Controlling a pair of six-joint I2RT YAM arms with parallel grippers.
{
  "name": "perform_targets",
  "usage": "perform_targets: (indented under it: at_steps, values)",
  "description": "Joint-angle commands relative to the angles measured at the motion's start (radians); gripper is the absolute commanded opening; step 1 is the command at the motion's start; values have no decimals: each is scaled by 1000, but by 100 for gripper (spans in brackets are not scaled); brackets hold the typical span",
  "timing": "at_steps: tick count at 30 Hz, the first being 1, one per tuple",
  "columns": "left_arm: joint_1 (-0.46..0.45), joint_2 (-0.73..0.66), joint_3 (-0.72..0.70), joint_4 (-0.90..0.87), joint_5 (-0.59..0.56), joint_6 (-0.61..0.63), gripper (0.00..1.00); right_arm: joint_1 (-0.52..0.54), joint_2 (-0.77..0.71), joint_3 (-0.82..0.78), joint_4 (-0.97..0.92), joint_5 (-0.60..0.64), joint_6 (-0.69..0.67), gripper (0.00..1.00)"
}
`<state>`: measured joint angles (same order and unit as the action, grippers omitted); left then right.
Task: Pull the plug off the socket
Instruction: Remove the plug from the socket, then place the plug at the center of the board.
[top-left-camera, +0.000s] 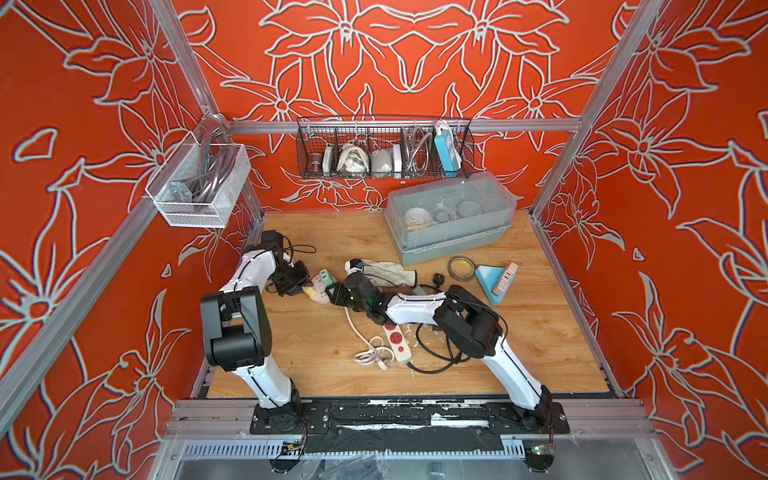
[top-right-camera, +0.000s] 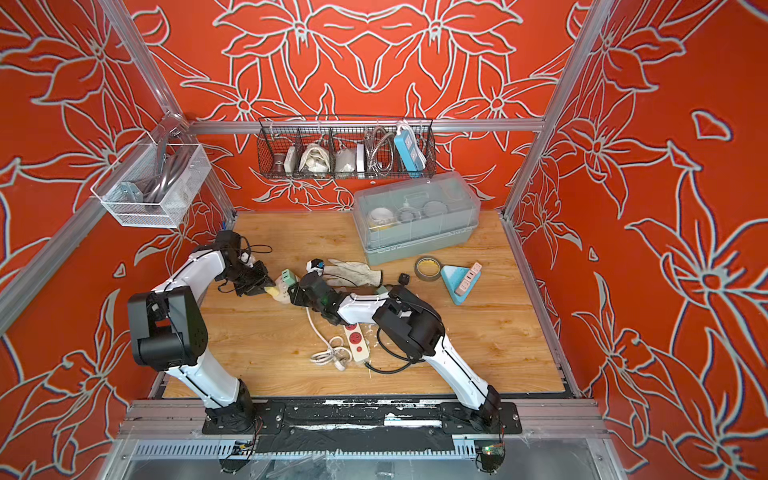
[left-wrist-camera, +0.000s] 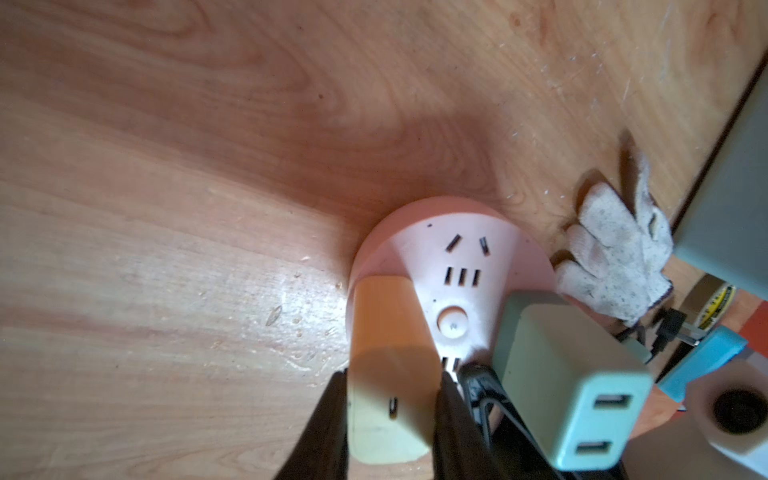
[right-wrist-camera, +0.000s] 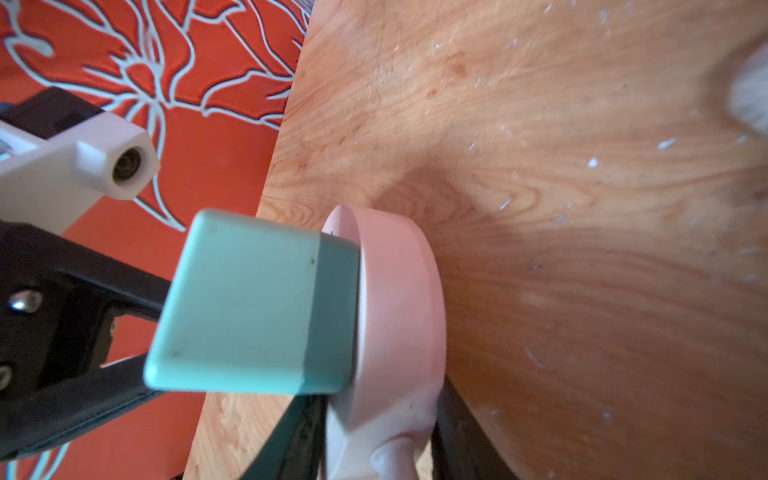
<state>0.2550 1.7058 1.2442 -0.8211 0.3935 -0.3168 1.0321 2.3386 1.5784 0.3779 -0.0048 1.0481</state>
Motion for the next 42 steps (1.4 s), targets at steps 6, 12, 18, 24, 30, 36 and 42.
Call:
perform_targets:
  at_steps: [6,12,18,24,30,36,42]
  values:
    - [97,-50,-105,75,218,-62,0,-1,4,-75,-151,79,-58,0]
    - [86,-113,-76,18,22,-14,0,-1,-8,-64,-181,91,-78,0]
    - [0,-92,-10,-58,-104,30,0,1,-7,-71,-191,101,-87,0]
    - [-22,-72,23,-91,-66,69,0,3,-7,-78,-208,115,-88,0]
    - [17,-118,-19,-61,-46,12,0,2,-8,-89,-168,89,-83,0]
    - [177,-211,-168,98,28,-112,0,2,-7,-87,-124,46,-78,0]
    - [204,-180,-248,198,181,-203,12,3,-7,-79,-98,14,-66,0]
